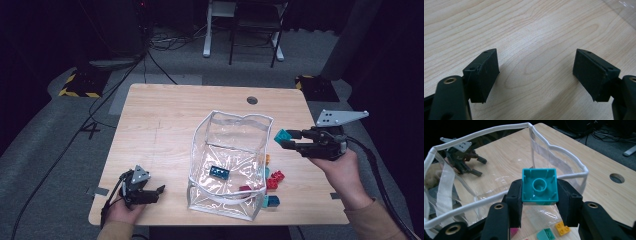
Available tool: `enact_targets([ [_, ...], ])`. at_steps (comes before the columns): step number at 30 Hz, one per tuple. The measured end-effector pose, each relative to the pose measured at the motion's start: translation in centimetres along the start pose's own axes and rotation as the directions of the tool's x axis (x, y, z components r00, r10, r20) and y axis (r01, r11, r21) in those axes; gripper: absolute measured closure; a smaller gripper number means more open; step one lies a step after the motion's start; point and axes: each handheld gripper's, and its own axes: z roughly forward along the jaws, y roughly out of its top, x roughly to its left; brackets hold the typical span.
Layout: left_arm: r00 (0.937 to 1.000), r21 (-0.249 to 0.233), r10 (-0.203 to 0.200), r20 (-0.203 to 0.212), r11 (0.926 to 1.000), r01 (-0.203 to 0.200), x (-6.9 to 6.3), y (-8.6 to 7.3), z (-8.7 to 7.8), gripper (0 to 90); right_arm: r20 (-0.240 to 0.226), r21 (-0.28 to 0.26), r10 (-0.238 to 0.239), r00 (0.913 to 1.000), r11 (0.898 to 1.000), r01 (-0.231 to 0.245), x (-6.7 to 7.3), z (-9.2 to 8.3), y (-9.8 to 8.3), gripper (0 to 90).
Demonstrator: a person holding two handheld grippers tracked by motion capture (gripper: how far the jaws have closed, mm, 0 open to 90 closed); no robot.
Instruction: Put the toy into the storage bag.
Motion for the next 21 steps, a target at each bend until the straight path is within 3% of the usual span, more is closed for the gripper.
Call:
enact_targets([
  [7, 1.0000, 0.000, 0.000, 0.000, 1.0000, 0.000, 0.0, 0.0, 0.0, 21.3, -0.023, -0.001, -0.026, 0.9994, 1.000, 0.026, 1.0, 0.8, 1.3, 59.4],
  [21, 1.0000, 0.000, 0.000, 0.001, 1.0000, 0.000, 0.0, 0.0, 0.0, 21.3, -0.085, 0.014, -0.075, 0.9936, 0.997, 0.076, 3.2, 3.9, 4.0, 59.4],
])
